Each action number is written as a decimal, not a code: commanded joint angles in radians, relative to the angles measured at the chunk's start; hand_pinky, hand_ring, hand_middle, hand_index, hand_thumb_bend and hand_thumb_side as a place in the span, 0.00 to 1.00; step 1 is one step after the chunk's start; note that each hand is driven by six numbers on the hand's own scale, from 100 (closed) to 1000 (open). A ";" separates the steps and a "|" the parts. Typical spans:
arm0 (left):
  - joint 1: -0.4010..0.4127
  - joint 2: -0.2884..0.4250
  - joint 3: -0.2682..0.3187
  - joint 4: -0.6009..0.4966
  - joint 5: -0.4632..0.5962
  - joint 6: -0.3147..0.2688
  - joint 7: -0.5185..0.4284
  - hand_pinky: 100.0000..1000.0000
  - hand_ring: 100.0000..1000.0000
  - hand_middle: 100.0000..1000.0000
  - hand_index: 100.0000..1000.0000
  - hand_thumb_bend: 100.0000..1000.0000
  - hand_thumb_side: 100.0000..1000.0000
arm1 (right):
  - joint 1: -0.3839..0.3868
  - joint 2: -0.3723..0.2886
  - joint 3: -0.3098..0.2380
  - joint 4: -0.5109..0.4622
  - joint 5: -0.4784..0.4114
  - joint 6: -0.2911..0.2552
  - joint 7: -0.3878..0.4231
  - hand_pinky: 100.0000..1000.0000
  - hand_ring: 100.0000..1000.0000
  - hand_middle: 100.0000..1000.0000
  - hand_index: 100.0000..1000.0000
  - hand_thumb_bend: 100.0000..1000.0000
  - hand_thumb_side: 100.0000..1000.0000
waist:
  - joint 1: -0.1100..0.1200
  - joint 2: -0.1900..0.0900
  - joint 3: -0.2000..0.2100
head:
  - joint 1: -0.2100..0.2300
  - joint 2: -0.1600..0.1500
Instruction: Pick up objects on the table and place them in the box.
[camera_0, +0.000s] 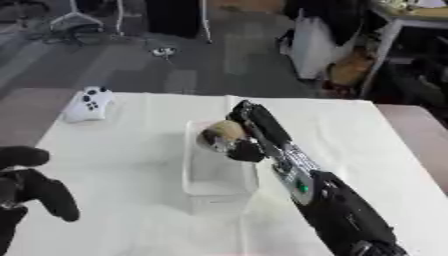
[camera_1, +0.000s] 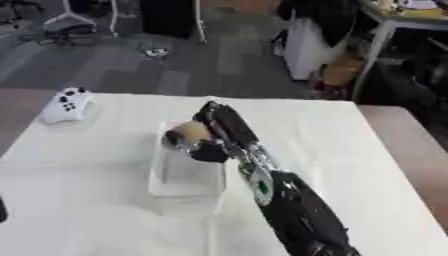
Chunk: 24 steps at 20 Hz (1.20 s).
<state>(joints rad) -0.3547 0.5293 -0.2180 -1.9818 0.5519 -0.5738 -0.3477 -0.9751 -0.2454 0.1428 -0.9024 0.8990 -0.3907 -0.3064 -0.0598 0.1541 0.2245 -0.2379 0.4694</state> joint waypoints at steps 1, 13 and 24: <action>-0.013 0.008 0.008 -0.018 0.008 -0.001 -0.005 0.44 0.57 0.81 0.78 0.35 0.74 | -0.032 -0.011 -0.007 0.012 0.089 0.043 0.026 0.00 0.42 0.55 0.65 0.74 1.00 | 0.008 -0.011 0.002 | -0.008 -0.001; -0.014 0.008 0.008 -0.018 0.008 0.000 -0.008 0.44 0.57 0.81 0.78 0.35 0.74 | -0.032 -0.001 -0.026 0.029 0.143 0.109 0.160 0.71 0.85 0.90 0.97 0.87 1.00 | 0.008 -0.010 0.004 | -0.007 0.003; 0.006 0.022 0.011 -0.018 -0.008 0.001 -0.002 0.44 0.57 0.81 0.78 0.34 0.76 | 0.087 -0.107 0.043 -0.196 -0.204 0.093 0.196 0.01 0.43 0.54 0.70 0.59 1.00 | 0.000 -0.017 -0.016 | 0.047 -0.102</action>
<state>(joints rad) -0.3430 0.5305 -0.2175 -1.9818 0.5487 -0.5721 -0.3523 -0.8797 -0.3061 0.1745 -1.0305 0.7779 -0.2931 -0.1240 -0.0642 0.1565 0.2094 -0.2099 0.4048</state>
